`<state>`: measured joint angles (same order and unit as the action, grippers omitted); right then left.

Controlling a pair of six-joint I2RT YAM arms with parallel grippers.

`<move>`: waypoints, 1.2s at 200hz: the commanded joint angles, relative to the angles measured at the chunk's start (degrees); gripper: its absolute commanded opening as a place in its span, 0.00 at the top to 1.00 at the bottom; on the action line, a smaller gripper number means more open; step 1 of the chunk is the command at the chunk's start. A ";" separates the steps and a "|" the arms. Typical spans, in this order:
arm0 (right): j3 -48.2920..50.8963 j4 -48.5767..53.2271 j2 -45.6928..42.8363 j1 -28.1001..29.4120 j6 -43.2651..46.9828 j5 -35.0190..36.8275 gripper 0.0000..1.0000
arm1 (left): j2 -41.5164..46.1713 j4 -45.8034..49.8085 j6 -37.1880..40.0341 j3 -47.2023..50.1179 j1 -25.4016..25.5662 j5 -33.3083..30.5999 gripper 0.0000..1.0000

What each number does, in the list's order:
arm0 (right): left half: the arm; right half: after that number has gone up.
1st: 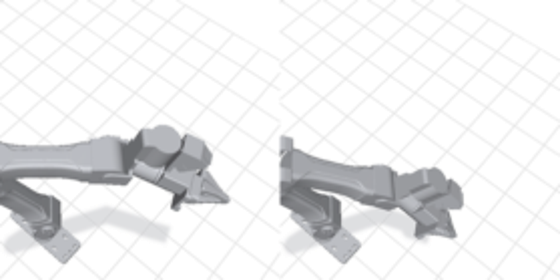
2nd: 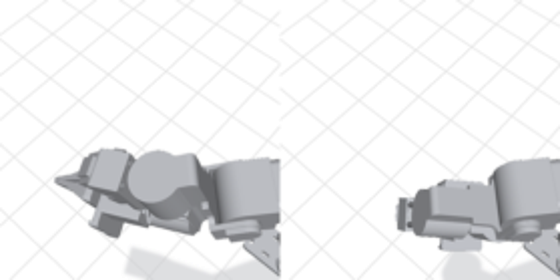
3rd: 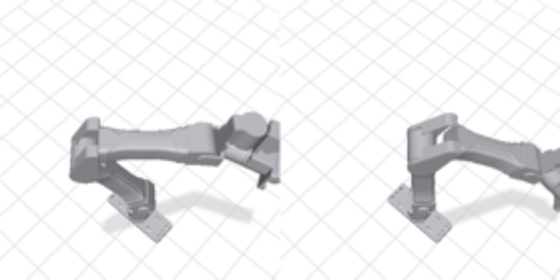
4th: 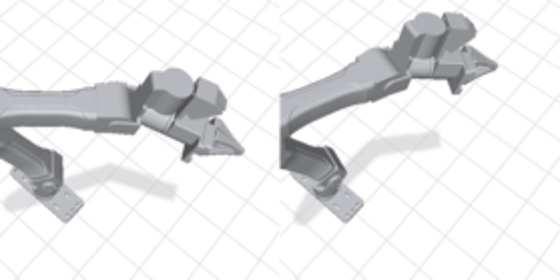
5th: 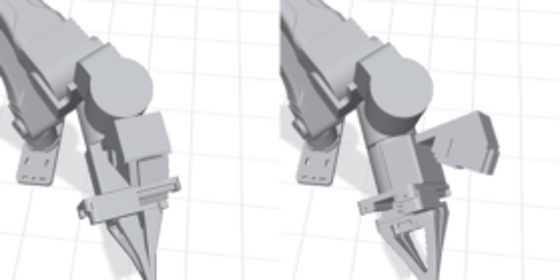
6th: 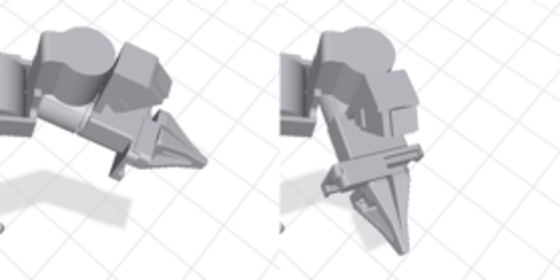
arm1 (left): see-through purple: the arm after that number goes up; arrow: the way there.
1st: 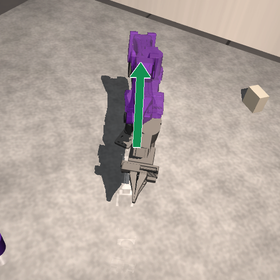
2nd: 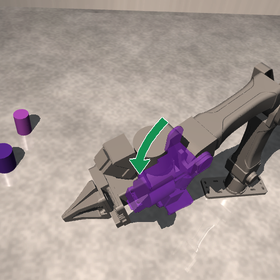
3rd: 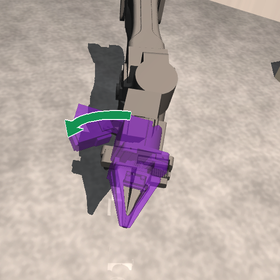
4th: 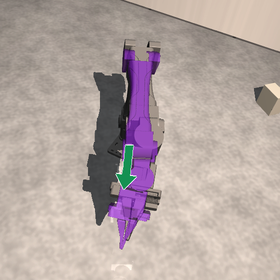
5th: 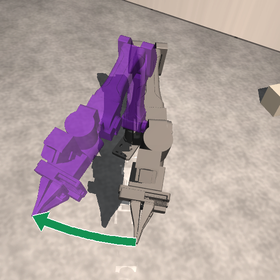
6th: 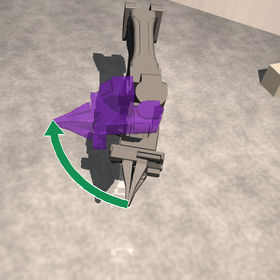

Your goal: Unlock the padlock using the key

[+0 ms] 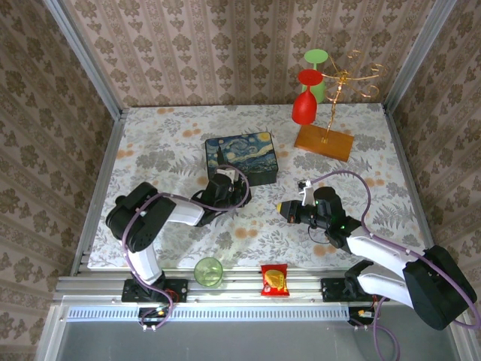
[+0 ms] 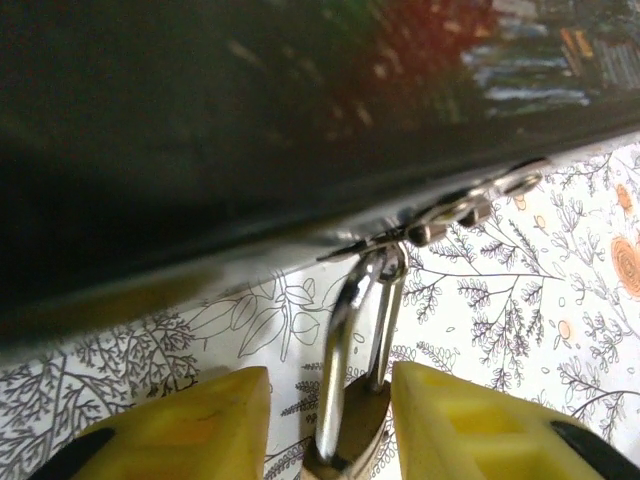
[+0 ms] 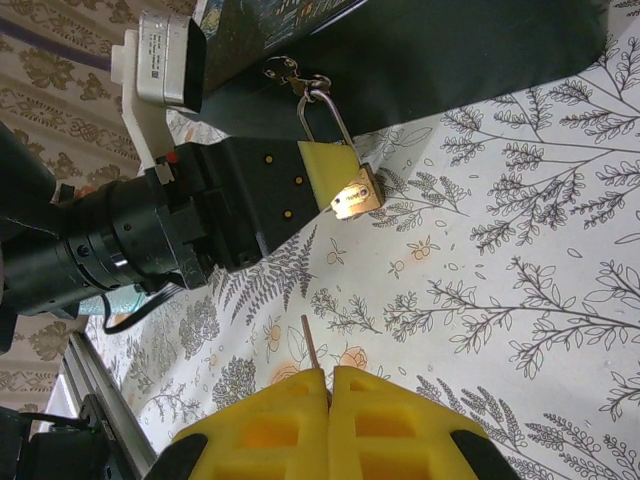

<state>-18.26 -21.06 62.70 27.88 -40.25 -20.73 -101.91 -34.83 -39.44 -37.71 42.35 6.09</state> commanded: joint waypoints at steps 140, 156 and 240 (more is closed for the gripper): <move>-3.14 -21.45 21.24 -0.37 -14.01 -6.78 1.00 | 0.71 -12.55 -14.55 2.71 -0.07 4.64 1.00; -4.39 -26.27 26.66 -0.37 -17.00 -8.65 1.00 | -0.03 -17.34 -18.35 3.72 -0.08 5.50 1.00; -3.89 -52.85 44.75 -0.77 -27.59 -11.92 1.00 | -2.56 -28.08 -26.56 5.38 -0.35 4.99 1.00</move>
<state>-22.44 -63.33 104.79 27.62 -63.81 -30.94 -103.96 -55.42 -62.08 -32.21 42.61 10.31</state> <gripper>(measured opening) 0.062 0.119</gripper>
